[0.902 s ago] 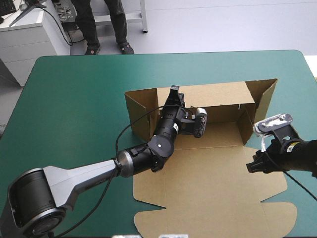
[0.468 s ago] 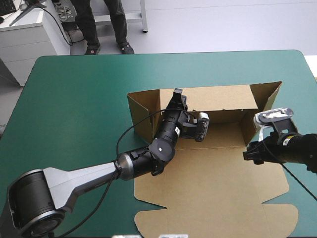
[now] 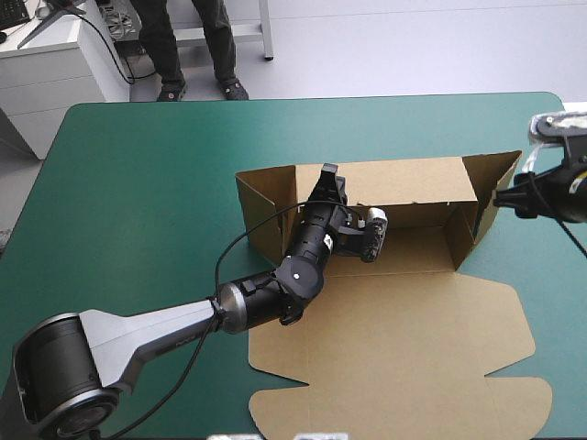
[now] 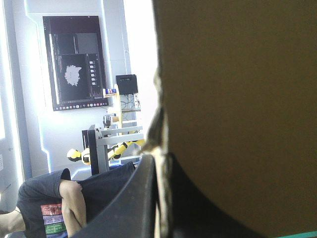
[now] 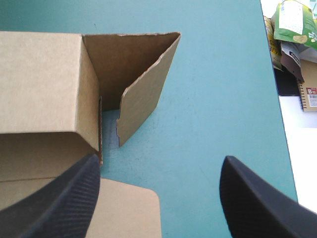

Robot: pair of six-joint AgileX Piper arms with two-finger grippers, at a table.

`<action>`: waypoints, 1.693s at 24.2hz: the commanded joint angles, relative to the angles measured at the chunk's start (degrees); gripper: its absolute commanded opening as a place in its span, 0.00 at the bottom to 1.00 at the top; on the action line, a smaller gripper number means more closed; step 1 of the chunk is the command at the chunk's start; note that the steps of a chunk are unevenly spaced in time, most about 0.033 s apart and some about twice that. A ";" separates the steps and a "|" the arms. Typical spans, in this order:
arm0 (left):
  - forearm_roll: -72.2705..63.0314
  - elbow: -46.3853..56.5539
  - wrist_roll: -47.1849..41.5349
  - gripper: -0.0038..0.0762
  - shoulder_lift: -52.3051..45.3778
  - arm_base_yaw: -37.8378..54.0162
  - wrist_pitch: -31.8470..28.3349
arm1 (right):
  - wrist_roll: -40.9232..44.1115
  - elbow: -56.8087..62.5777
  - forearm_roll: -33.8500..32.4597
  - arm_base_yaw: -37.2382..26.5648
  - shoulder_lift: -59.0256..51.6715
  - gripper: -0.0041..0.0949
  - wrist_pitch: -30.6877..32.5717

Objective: Fold the box

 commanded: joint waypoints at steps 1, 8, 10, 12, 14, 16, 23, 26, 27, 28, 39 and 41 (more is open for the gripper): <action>-0.15 -0.66 0.20 0.04 -1.92 -0.90 -3.69 | -2.58 -10.53 -1.08 -2.96 5.61 0.62 2.13; -0.15 -0.66 0.20 0.04 -1.92 -0.90 -3.69 | -10.32 -24.88 15.42 -11.50 24.61 0.56 1.29; -0.15 -0.66 0.20 0.04 -1.92 -0.90 -3.69 | -13.48 -27.41 23.91 -15.02 30.68 0.56 -0.18; -0.15 -0.66 0.20 0.04 -1.92 -0.90 -3.94 | -15.81 -30.28 30.34 -17.81 35.39 0.56 -1.39; -0.15 -0.66 0.20 0.04 -1.92 -0.90 -4.46 | -17.49 -32.93 32.69 -18.31 38.98 0.56 -1.28; -0.15 -0.66 0.46 0.04 -1.92 -0.90 -4.46 | -20.70 -33.06 35.20 -18.16 41.37 0.56 -1.41; -0.15 -0.66 -0.05 0.04 -1.92 -0.90 -4.46 | -23.32 -32.64 35.50 -18.16 42.37 0.56 3.00; -0.15 -0.66 -0.05 0.04 -1.92 -0.90 -3.89 | -22.81 -32.64 35.23 -18.16 42.12 0.56 3.00; -0.15 -0.66 -0.05 0.04 -1.92 -0.90 -3.44 | -22.20 -32.47 34.48 -18.16 41.86 0.56 3.00; -0.15 -0.66 -0.05 0.04 -1.92 -0.90 -2.89 | -22.01 -31.47 33.59 -18.16 41.11 0.56 3.00; -0.15 -0.66 -0.19 0.04 -1.92 -0.90 -2.34 | -27.89 -15.33 33.33 -18.26 31.64 0.56 3.00; -0.15 -0.66 -0.36 0.04 -1.92 -0.90 -2.34 | -28.22 -13.57 33.20 -18.33 30.57 0.56 3.00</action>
